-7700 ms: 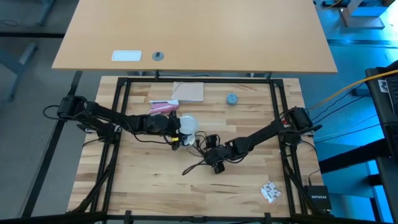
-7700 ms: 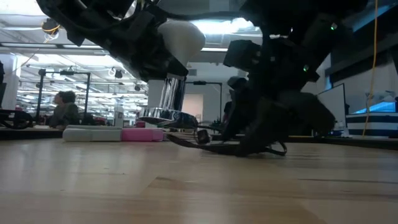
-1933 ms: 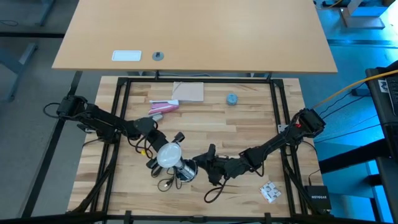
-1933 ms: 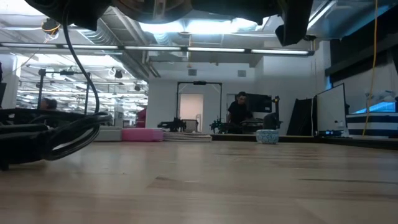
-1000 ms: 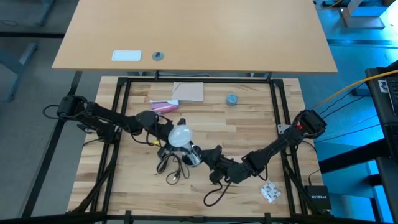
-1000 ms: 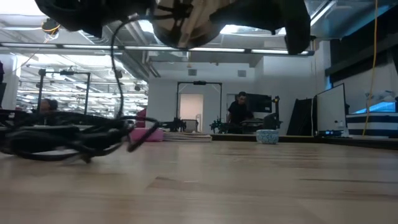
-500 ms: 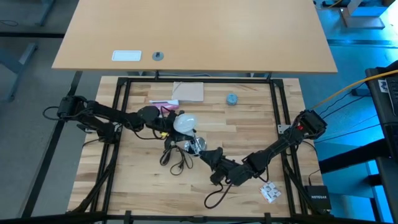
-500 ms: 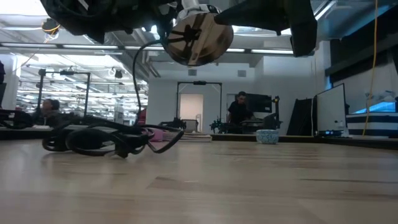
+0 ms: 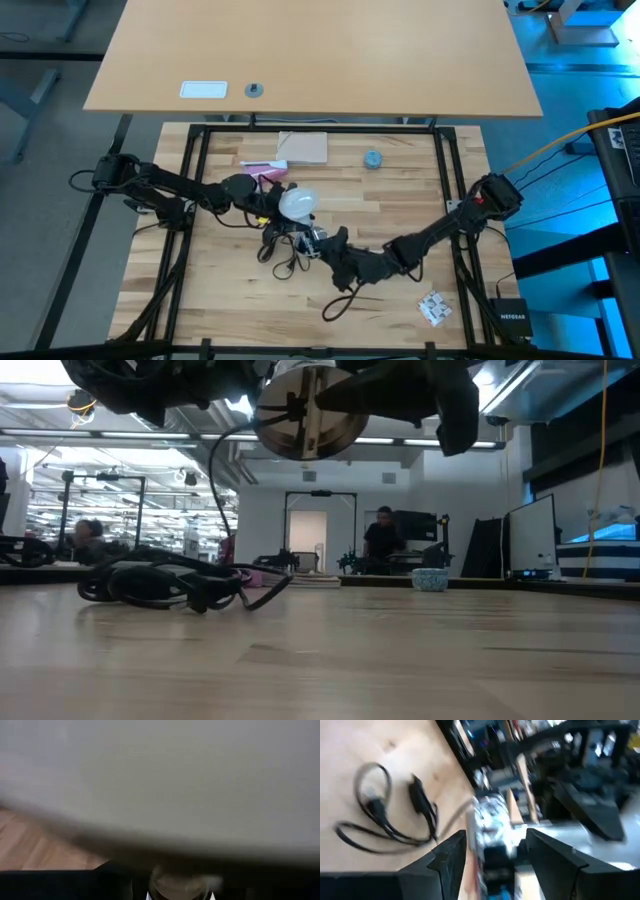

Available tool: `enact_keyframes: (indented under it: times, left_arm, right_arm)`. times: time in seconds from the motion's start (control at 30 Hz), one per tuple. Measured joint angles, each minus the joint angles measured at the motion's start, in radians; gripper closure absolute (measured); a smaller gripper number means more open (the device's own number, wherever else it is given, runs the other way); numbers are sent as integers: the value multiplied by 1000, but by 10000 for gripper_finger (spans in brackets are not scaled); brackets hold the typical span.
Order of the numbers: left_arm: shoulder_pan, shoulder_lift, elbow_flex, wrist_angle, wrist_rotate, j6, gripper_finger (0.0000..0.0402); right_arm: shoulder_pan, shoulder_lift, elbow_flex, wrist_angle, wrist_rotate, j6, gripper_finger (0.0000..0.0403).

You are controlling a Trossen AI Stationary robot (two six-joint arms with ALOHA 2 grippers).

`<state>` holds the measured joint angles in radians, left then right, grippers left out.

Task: Screw lightbulb
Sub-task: Insert the white lightbulb into the desk lamp

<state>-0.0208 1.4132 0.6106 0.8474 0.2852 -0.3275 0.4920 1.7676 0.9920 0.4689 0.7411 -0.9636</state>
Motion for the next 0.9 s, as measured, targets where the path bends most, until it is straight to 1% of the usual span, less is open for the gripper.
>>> enact_keyframes:
  times: [0.1, 0.17, 0.37, 0.47, 0.67, 0.73, 0.9]
  left_arm:
    - [0, 0, 0, 0, 1, 0, 249]
    - [1, 0, 0, 0, 1, 7, 249]
    - [1, 0, 0, -2, 1, 17, 249]
    - [1, 0, 0, -2, 2, 17, 249]
    - [2, 0, 0, -14, 1, 17, 249]
    - [2, 0, 0, -27, 1, 16, 249]
    - [2, -1, 1, -67, 0, 10, 249]
  right_arm:
    - [-5, 0, 0, 0, -94, 23, 194]
    - [-9, 0, 0, 0, -125, 47, 194]
    - [-9, 0, 0, -2, -132, 69, 200]
    - [-9, 0, 0, -1, -132, 69, 226]
    - [-9, 0, 0, 2, -131, 67, 307]
    - [-8, 0, 1, 4, -129, 66, 326]
    - [-8, 0, 1, -9, -132, 67, 329]
